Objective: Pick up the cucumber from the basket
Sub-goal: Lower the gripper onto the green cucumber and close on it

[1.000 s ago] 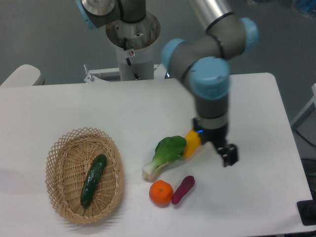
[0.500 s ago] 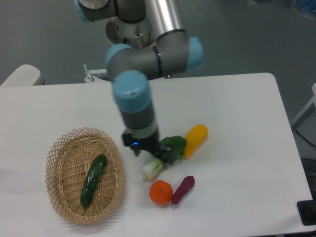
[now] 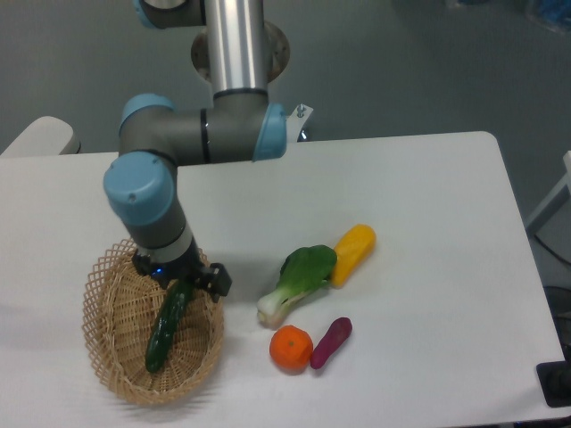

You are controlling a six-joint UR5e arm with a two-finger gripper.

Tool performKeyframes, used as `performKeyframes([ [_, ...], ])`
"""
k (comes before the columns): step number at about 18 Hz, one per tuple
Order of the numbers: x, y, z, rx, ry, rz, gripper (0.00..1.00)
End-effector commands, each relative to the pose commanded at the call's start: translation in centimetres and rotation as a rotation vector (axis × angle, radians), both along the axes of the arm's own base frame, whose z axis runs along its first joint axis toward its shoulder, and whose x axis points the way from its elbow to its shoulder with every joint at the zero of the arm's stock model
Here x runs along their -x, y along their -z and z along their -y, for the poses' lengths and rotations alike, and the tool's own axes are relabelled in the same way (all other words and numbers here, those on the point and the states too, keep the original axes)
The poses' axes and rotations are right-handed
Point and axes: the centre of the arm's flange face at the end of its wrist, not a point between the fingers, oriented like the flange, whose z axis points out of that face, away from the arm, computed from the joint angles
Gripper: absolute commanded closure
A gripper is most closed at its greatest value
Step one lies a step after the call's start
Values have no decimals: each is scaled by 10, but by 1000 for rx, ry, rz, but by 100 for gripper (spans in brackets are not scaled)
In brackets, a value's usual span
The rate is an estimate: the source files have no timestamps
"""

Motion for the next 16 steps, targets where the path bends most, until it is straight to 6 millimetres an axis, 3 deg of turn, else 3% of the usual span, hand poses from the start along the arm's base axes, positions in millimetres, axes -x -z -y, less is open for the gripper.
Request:
performKeyframes([
  [5, -9, 22, -7, 20, 18, 8, 0],
  [16, -18, 39, -15, 24, 38, 7, 0],
])
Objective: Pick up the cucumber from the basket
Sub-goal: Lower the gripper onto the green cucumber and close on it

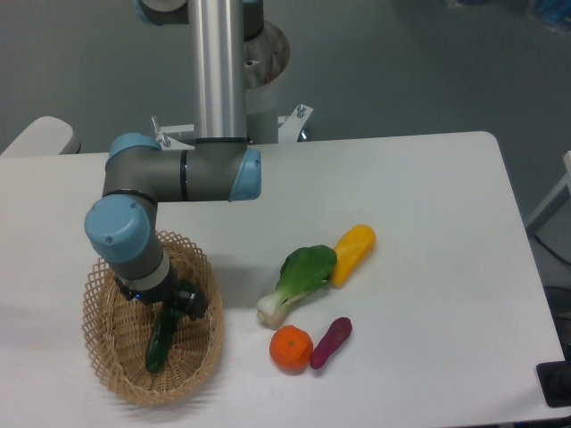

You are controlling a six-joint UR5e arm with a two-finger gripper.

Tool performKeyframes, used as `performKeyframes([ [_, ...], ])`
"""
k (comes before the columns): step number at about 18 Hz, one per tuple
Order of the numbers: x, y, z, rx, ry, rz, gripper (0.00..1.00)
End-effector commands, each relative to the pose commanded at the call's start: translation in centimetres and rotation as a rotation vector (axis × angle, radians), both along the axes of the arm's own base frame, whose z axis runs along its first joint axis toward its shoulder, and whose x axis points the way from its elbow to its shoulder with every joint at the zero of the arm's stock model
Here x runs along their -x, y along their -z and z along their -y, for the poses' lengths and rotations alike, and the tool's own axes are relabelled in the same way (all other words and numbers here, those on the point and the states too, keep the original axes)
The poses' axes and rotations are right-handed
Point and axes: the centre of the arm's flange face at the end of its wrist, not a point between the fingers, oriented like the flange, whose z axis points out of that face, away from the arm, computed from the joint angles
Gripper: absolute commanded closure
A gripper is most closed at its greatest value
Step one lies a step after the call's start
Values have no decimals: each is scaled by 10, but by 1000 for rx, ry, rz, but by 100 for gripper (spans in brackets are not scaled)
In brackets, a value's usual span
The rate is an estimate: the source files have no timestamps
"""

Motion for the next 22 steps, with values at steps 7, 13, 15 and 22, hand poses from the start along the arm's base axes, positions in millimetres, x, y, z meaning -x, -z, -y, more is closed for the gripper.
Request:
performKeyframes([
  [7, 3, -7, -6, -17, 14, -9, 79],
  [13, 5, -17, -6, -28, 41, -19, 85],
  [15, 7, -32, -9, -50, 43, -25, 85],
  [22, 41, -112, -12, -157, 68, -96, 85],
])
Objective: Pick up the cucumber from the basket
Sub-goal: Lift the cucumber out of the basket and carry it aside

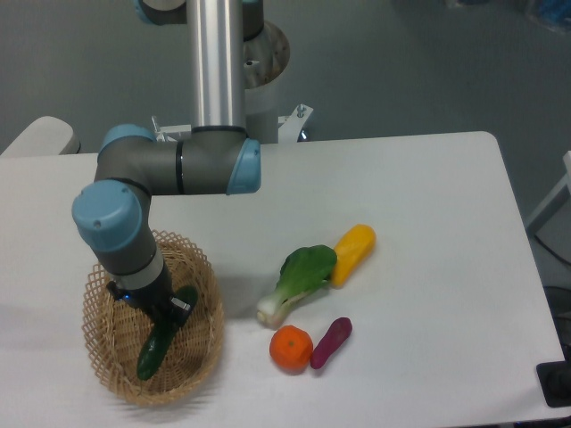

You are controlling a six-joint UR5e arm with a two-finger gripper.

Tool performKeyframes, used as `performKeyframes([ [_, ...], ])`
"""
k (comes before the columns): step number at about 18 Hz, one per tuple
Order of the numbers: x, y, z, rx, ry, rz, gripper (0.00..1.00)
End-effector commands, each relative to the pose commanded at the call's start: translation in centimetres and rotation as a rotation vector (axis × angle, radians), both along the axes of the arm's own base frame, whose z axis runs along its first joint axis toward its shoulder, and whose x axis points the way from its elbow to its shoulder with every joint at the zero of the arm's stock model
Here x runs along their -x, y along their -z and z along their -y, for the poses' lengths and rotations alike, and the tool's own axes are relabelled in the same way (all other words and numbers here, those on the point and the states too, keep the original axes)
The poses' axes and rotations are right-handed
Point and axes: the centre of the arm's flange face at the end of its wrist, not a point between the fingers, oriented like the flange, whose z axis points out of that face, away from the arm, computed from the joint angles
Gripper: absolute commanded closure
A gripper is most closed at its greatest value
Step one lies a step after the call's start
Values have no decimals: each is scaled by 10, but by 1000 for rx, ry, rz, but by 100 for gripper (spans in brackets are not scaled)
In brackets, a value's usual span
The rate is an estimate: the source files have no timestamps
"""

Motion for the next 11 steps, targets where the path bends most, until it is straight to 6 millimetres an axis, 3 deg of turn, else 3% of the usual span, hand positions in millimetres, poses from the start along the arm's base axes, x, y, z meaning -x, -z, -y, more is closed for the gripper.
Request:
performKeyframes([
  [2, 21, -12, 5, -13, -1, -16, 85],
  [5, 82, -16, 30, 27, 63, -44, 85],
  [11, 206, -34, 99, 113, 195, -80, 85],
])
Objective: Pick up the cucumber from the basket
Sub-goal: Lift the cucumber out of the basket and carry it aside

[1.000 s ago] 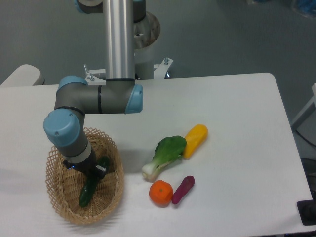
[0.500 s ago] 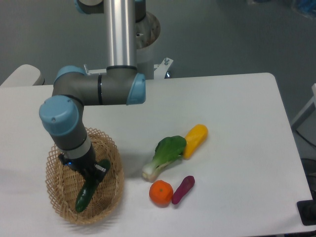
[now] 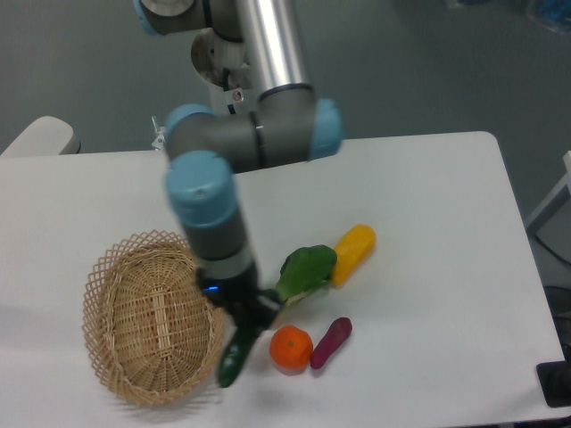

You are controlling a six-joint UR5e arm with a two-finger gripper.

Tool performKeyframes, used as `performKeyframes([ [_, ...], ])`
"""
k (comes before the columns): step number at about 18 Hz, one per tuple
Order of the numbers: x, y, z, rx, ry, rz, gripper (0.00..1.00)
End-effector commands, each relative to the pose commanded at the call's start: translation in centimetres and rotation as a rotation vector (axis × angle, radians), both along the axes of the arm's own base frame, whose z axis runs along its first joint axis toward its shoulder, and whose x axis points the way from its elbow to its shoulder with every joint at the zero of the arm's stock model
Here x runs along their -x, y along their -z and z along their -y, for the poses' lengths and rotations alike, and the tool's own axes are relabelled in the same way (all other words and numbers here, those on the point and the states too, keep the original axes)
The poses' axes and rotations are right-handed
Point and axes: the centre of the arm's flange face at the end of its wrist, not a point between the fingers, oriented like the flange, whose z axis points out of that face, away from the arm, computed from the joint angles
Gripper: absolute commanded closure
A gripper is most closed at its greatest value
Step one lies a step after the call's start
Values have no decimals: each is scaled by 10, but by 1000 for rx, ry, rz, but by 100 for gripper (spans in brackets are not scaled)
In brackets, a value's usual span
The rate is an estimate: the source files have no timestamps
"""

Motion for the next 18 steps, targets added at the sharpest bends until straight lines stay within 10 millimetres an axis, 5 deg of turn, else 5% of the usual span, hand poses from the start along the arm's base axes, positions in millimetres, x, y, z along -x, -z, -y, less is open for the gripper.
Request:
performKeyframes([
  [5, 84, 9, 65, 69, 133, -20, 85],
  [9, 126, 11, 99, 111, 237, -39, 85],
  [12, 141, 16, 109, 128, 283, -42, 85],
  [18, 138, 24, 102, 116, 303, -29, 85],
])
